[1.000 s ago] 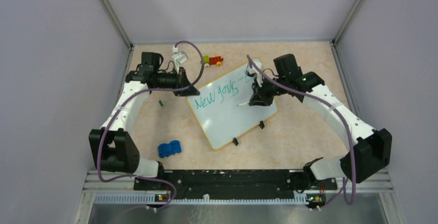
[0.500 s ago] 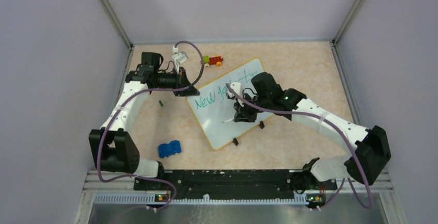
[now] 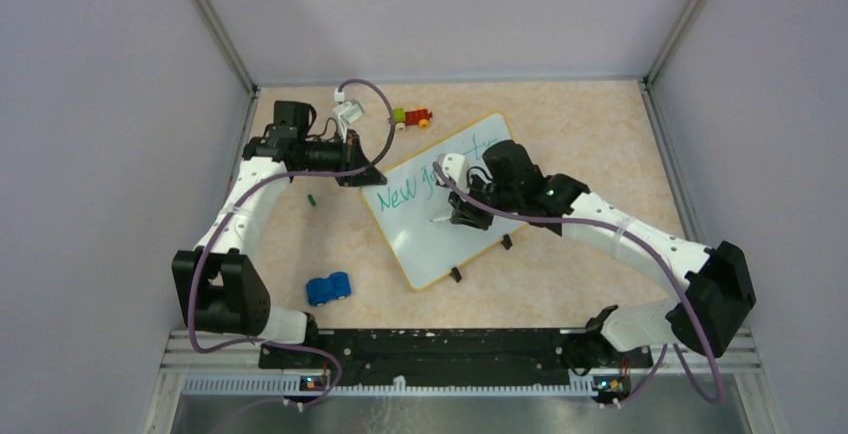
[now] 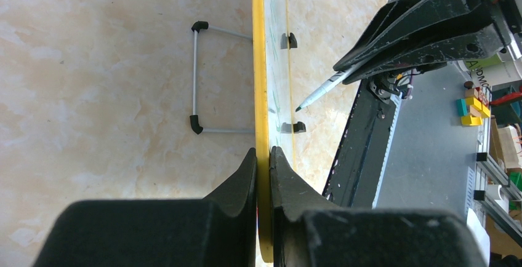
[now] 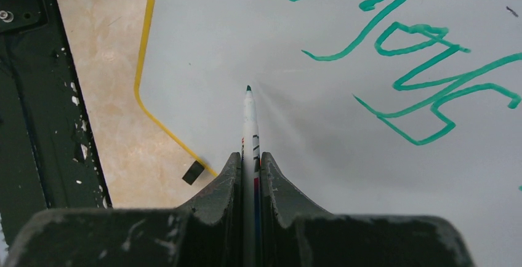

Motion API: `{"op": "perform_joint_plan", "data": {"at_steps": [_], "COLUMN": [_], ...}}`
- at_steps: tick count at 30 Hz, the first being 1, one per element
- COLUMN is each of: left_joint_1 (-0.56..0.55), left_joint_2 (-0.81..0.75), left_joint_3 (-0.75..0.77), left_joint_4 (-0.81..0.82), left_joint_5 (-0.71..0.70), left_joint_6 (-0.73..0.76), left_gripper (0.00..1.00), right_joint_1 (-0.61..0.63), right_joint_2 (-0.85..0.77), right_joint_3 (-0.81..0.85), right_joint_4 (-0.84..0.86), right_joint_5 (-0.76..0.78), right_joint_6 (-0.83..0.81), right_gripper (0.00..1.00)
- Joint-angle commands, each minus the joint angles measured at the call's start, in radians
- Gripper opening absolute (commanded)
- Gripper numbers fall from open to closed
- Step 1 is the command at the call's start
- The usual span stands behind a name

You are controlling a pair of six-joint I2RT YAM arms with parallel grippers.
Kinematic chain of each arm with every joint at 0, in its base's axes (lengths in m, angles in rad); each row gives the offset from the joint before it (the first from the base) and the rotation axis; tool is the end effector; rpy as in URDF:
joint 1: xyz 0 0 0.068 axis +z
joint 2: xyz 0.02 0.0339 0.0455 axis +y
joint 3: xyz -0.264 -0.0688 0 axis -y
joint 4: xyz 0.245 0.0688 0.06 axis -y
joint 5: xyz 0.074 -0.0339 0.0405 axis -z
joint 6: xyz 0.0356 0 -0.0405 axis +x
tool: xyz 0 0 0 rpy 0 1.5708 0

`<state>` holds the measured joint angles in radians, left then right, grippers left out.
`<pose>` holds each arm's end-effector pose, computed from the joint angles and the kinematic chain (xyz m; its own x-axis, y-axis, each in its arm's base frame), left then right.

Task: Write a sentence on the whiteboard
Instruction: Write on the whiteboard at the whiteboard stand.

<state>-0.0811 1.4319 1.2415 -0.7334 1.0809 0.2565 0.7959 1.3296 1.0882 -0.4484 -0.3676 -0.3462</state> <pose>0.2866 -0.0548 0.3151 -0.6251 0.1706 -0.7617 0.7514 0.3956 -0.5281 0.1951 0.2175 0.3013 -0.1268 -0.5821 -0.8032 -0.9607 0.2736 -0.0466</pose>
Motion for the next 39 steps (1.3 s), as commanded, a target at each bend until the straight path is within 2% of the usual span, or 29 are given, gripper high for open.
{"op": "perform_joint_plan", "data": {"at_steps": [1,19,39], "left_joint_1": [-0.022,-0.022,-0.022], "left_joint_2": [0.008,0.013,0.016], "left_joint_3": [-0.017,-0.014,-0.014], "left_joint_4": [0.011,0.011,0.008], "left_joint_5": [-0.024,-0.021,-0.021], "left_joint_6": [0.058,0.061,0.069], "left_gripper": [0.00,0.00,0.00], "right_joint_1": [0.013,0.028,0.046], "right_joint_2": [0.029,0.092,0.070], "right_joint_3": [0.033,0.086,-0.009], "right_joint_4": [0.038,0.042,-0.004], "right_joint_5": [0.056,0.072,0.103], "right_joint_6": [0.010,0.021,-0.022], "right_gripper": [0.00,0.00,0.00]}}
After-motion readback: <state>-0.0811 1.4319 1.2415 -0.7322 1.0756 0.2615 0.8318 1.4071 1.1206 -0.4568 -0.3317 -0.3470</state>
